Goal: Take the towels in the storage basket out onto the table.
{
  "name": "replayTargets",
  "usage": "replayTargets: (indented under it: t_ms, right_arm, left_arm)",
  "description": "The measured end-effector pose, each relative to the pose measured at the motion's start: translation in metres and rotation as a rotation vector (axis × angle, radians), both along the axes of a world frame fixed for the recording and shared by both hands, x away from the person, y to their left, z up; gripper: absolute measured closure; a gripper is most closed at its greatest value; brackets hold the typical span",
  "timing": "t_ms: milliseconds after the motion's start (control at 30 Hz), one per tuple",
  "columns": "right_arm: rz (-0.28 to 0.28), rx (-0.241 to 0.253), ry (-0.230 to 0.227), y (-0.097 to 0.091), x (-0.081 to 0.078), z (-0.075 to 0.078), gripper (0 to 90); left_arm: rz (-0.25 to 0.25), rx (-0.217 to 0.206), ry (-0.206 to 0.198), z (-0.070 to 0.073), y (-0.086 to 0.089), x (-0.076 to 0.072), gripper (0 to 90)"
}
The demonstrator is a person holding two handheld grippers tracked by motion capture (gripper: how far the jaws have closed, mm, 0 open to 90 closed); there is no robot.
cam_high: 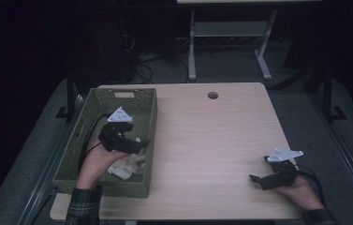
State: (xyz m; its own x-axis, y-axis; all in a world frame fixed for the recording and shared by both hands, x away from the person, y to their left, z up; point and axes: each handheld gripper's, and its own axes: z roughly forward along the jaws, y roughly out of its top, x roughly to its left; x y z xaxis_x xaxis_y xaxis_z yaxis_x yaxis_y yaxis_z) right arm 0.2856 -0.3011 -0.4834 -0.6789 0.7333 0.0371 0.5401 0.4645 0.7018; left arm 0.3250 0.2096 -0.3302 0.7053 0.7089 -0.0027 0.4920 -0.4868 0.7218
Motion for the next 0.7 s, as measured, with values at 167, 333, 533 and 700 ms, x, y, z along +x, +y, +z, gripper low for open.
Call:
replayTargets:
  t_ms: [167,333,533,700]
  right_arm:
    - [0.001,0.0,0.0,0.0,0.0,0.0,1.3]
    - [0.001,-0.001,0.0,0.0,0.0,0.0,1.3]
    - [0.002,-0.001,0.0,0.0,0.0,0.0,1.3]
    - [0.002,-0.001,0.0,0.0,0.0,0.0,1.3]
  left_arm:
    - [0.03,0.014,0.012,-0.012,0.013,0.004,13.7]
    - [0.051,0.033,0.02,-0.023,0.02,0.007,13.9]
    - [0.058,0.056,0.029,-0.035,0.03,0.01,13.9]
    - [0.08,0.06,0.035,-0.041,0.04,0.013,13.9]
